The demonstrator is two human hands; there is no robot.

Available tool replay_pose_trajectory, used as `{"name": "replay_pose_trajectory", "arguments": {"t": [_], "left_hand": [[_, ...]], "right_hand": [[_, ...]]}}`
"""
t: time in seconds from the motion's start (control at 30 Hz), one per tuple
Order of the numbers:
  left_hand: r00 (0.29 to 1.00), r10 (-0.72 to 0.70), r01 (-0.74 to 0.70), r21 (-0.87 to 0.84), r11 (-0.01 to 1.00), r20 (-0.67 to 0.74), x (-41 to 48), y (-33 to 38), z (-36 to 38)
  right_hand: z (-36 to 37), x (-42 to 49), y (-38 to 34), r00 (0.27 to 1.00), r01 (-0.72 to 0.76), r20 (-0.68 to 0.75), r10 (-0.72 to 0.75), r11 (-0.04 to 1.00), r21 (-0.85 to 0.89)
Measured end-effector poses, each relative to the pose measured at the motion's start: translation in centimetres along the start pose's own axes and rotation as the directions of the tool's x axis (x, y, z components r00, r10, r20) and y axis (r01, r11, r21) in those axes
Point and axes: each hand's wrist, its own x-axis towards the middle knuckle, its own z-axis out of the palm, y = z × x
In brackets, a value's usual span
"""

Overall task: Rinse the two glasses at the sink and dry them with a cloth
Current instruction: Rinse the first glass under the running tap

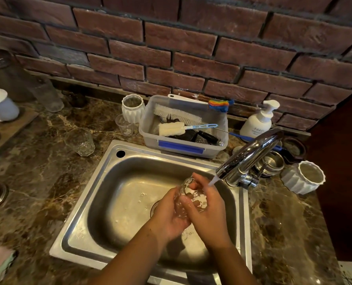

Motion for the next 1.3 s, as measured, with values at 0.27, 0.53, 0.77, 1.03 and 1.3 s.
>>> {"name": "replay_pose_trajectory", "arguments": {"t": [0.27, 0.53, 0.77, 1.03, 1.3], "left_hand": [[0.999, 0.029, -0.03, -0.022, 0.999, -0.027, 0.7, 0.4, 0.2], [1.0, -0.028, 0.026, -0.118, 0.993, -0.015, 0.9, 0.1, 0.7], [0.997, -0.058, 0.067, -0.182, 0.981, 0.054, 0.8, -0.8, 1.0], [0.999, -0.007, 0.008, -0.037, 0.999, 0.039, 1.0, -0.4, 1.2], [0.997, 0.073, -0.073, 0.006, 0.997, -0.02, 1.9, -0.3, -0.1]], "right_hand": [[-1.6, 1.4, -0.4, 0.97, 0.12, 0.242, -0.019, 0.904, -0.41], [0.6, 0.2, -0.2, 0.998, 0.004, -0.068, -0.006, 1.0, -0.028], [0.5, 1.0, -0.4, 0.991, -0.102, -0.072, 0.113, 0.984, 0.144], [0.1, 0.6, 0.4, 0.981, -0.185, -0.025, 0.19, 0.972, 0.146], [0.1, 0.9, -0.1, 0.985, -0.158, 0.071, 0.155, 0.986, 0.043]]}}
